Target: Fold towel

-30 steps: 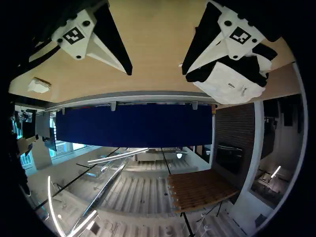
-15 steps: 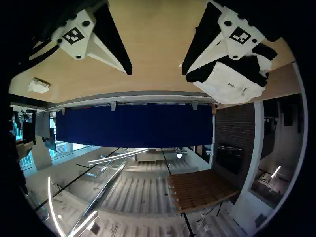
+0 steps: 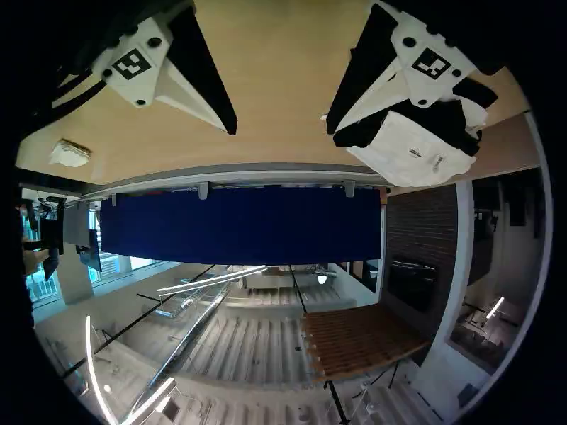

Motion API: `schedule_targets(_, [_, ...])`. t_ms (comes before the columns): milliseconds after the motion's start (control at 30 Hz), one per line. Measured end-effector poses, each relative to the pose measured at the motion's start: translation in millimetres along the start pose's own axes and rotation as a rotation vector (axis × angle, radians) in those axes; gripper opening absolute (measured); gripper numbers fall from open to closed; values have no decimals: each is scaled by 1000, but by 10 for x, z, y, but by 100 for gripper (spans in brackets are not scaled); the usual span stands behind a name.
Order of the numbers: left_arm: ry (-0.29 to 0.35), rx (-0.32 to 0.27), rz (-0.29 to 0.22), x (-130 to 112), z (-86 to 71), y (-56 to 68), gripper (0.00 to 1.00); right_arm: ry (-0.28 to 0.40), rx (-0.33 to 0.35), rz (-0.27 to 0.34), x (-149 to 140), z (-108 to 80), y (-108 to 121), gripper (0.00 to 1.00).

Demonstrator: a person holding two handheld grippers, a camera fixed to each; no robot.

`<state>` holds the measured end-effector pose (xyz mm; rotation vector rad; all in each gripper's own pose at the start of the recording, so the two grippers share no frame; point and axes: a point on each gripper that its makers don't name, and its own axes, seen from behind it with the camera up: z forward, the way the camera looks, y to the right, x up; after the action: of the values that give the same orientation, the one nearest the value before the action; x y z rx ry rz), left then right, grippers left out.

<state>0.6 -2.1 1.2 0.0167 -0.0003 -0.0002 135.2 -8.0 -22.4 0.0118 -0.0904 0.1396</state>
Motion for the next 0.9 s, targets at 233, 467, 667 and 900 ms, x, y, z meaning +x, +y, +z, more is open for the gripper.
schedule_targets(233, [0,0,0,-5,1,-3,94,13,-15,22,-264,-9,218,100])
schedule_targets(467, [0,0,0,-2,3,-3,94,24,-8,37,-559,86,310,100])
schedule_targets(667, [0,0,0,1,4,-3,94,27,-12,30,-849,169,355,100])
schedule_targets(900, [0,0,0,0,9,-1,94,12,-28,12,-1180,253,460,100])
